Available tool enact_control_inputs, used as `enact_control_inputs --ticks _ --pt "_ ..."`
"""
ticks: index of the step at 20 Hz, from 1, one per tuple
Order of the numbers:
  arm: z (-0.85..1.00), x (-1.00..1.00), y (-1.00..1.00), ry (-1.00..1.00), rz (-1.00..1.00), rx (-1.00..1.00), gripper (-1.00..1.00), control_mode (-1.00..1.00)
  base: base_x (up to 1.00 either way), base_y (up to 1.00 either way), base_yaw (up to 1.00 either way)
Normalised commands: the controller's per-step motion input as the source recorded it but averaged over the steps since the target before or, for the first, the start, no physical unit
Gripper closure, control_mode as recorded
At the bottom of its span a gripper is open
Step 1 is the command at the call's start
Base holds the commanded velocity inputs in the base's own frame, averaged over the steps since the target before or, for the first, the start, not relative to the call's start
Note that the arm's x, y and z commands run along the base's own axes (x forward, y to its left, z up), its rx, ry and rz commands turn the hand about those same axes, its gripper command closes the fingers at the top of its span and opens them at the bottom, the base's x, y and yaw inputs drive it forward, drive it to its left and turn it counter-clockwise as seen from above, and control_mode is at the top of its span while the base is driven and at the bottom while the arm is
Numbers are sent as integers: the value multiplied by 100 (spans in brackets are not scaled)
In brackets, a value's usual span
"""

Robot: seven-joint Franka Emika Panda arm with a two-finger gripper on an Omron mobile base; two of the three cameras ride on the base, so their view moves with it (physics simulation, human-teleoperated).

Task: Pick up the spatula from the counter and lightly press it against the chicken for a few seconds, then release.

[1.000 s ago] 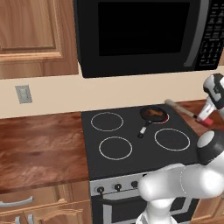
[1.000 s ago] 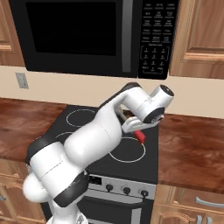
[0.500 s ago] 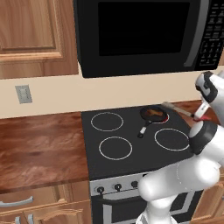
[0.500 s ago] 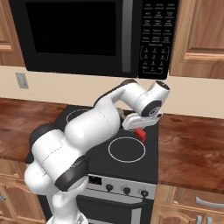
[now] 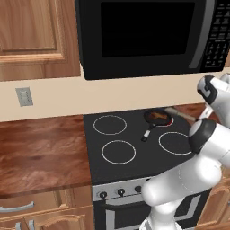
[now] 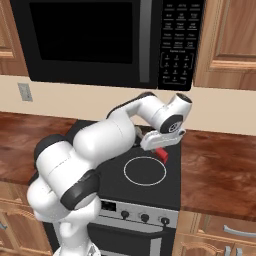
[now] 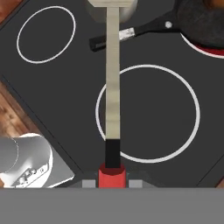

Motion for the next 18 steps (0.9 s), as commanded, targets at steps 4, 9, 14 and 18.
enact_control_inputs --ticks 4,9,14,18 --pt "-17 0 0 0 2 -2 100 -100 0 0 0" --pt "-9 0 0 -5 4 -1 100 -100 0 0 0" --pt "0 0 0 -7 5 0 100 -100 0 0 0" --pt "0 0 0 -6 5 0 100 -100 0 0 0"
